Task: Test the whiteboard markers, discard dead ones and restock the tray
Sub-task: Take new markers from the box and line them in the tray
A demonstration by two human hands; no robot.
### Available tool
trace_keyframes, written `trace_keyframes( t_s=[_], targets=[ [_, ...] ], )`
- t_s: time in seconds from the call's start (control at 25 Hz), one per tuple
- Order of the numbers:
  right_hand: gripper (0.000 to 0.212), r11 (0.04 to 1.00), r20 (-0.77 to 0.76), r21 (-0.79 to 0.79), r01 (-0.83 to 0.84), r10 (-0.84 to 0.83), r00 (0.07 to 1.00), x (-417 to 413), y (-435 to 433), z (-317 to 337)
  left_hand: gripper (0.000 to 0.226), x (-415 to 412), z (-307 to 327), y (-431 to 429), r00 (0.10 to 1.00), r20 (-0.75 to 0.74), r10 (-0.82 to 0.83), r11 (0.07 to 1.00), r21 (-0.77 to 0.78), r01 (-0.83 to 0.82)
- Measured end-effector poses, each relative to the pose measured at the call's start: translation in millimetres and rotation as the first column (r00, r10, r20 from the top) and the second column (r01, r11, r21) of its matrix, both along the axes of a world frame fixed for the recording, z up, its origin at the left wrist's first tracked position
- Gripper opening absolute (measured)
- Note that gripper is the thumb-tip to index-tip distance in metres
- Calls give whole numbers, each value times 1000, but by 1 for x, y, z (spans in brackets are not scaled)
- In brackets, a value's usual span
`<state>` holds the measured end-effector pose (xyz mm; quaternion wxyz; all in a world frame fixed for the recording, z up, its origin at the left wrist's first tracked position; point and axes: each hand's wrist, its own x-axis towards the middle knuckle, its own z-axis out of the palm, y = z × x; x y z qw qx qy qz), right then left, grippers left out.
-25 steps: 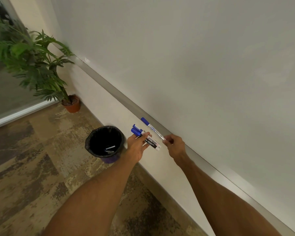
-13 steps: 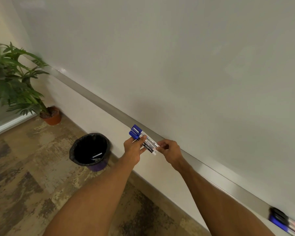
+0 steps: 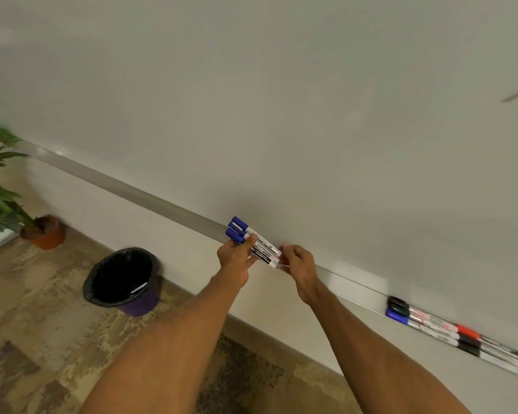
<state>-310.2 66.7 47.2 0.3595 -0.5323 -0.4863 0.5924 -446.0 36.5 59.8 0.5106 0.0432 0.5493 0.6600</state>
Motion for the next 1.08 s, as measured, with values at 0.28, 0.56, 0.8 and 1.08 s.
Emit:
trace_keyframes(
  t_s=[0.28,0.56,0.8,1.08],
  targets=[
    [34,992,-157,-31,120,-124,980,94,-45,6,29,124,7,-23,999,12,-37,999,10,37],
    [21,968,-51,186,165,-158,986,206,-81,13,36,236,19,-54,990,3,-144,989,40,144],
    [19,961,-77,207,184,-171,982,278,-102,30,41,287,40,-65,953,21,-301,949,100,298],
    [18,931,-115,175,320,-304,946,310,-106,36,31,323,46,-55,916,45,-398,914,110,391]
  ],
)
